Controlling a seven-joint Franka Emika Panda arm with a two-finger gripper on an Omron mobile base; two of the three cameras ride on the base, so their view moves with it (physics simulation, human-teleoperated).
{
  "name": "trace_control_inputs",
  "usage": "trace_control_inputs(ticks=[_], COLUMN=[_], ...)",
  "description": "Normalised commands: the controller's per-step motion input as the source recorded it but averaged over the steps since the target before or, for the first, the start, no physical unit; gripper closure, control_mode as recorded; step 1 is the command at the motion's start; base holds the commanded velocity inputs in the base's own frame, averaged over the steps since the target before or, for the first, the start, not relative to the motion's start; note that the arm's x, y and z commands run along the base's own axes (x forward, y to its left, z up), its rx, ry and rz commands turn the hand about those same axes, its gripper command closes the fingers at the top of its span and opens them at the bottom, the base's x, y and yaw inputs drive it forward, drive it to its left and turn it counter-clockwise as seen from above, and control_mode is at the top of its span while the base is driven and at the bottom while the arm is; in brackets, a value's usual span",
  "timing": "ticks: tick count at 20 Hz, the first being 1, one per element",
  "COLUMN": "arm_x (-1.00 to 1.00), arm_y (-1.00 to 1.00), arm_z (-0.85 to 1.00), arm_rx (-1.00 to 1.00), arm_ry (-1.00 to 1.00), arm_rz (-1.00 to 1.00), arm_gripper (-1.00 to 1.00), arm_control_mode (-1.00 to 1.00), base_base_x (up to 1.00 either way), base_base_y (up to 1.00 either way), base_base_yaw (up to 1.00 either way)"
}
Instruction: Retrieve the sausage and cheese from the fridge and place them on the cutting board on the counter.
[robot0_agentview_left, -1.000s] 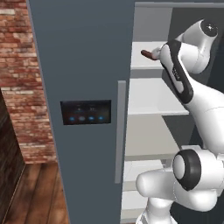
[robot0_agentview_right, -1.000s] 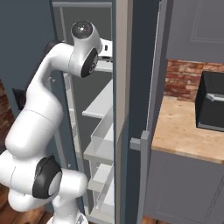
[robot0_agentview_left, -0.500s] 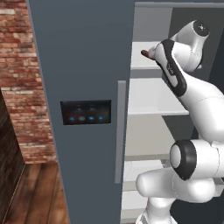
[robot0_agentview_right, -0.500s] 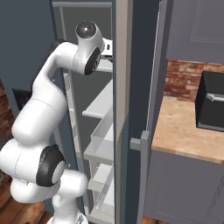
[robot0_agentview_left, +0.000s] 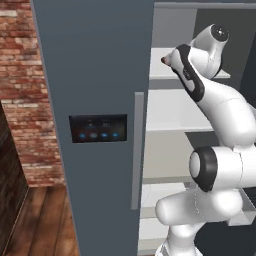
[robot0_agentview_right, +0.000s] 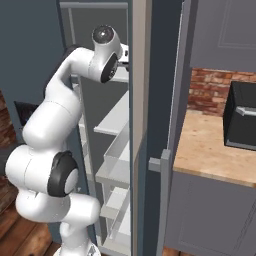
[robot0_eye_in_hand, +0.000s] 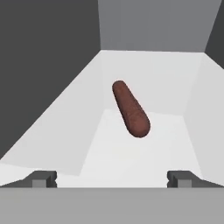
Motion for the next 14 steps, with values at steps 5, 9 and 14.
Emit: trace_control_inputs(ticks=[5,9,14], arm_x=[0.41,0.30,0.17], arm_y=[-0.05,-0.08,-0.07], arm_z=[-0.01,-0.12,-0.20], arm_rx=[0.00,0.00,0.00], arm_ry=[0.03,0.03,0.03], arm_rz=[0.00,0.00,0.00], arm_gripper=[-1.00,-1.00,-1.00], arm_control_mode=[-1.00,-1.00,-1.00], base_base_x=[0.00,0.00,0.00], base_base_y=[0.00,0.00,0.00], base_base_yaw=[0.00,0.00,0.00])
